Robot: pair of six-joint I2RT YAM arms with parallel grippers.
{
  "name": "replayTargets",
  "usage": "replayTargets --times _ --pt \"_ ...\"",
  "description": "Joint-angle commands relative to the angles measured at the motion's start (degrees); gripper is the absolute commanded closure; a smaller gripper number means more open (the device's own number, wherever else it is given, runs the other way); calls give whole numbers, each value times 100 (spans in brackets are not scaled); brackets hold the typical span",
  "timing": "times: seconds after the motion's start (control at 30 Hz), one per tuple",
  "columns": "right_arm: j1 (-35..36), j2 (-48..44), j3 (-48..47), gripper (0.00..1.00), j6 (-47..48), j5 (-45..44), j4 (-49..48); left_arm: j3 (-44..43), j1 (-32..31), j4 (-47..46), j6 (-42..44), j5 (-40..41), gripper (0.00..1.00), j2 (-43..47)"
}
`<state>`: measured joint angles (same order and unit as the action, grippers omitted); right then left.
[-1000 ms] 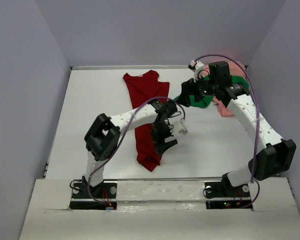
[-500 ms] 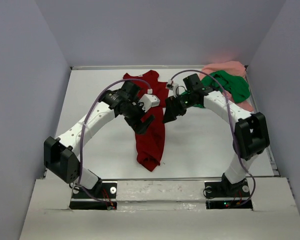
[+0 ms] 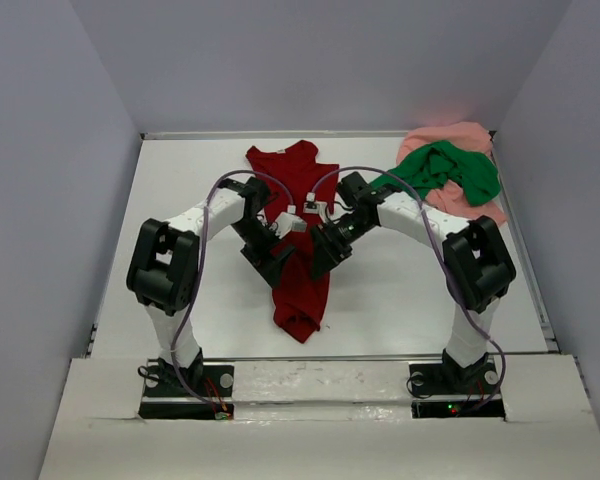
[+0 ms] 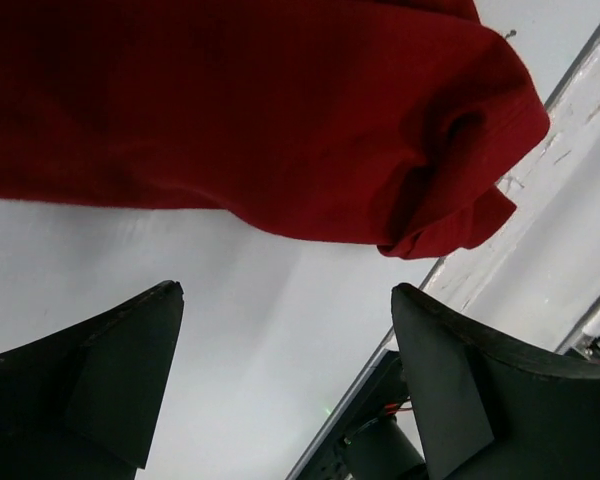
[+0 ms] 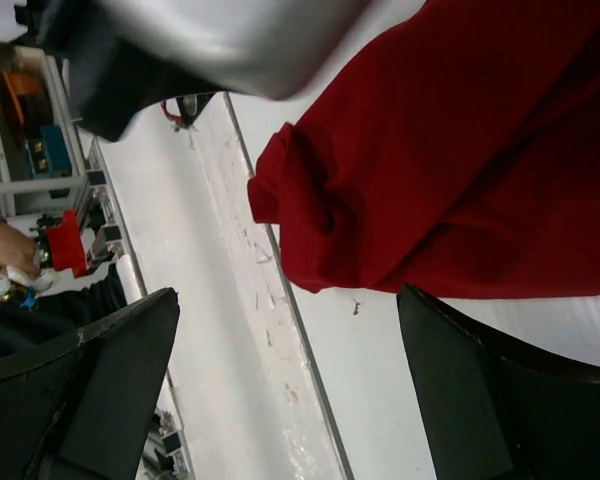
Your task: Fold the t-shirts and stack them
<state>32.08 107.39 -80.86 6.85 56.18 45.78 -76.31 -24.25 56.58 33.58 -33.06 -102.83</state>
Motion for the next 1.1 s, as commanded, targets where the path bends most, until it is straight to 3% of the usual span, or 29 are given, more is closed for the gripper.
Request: replayTargets --times 0.0,0.13,0.33,0.6,0.8,0.9,0.93,1.0,1.03,1.07 --pt "307 18 228 4 106 410 -121 178 78 722 1008 -771 7 -298" --pt "396 97 316 4 80 542 -218 249 87 829 1615 -1062 9 -484" --pt "396 299 264 4 158 753 -263 143 96 443 1511 -1282 9 -625" --pt "396 -51 167 5 185 394 -306 660 70 -865 703 -1247 10 -343" --pt "396 -710 185 5 -8 -432 -728 969 61 -1755 -88 -957 14 -343" --pt "256 -1000 106 5 -17 -547 -798 987 61 -2175 -475 -983 34 -317" --pt "255 -1053 97 5 -17 -556 -816 969 61 -2247 -545 -1001 48 -334" --pt "63 -1159 88 5 -26 -626 -825 838 52 -2379 -721 -1062 64 -448" --pt "-42 -1203 88 5 -43 -609 -834 785 43 -2414 -817 -1071 78 -484" --pt "-43 -1229 97 5 -61 -617 -834 776 34 -2502 -862 -1062 85 -519"
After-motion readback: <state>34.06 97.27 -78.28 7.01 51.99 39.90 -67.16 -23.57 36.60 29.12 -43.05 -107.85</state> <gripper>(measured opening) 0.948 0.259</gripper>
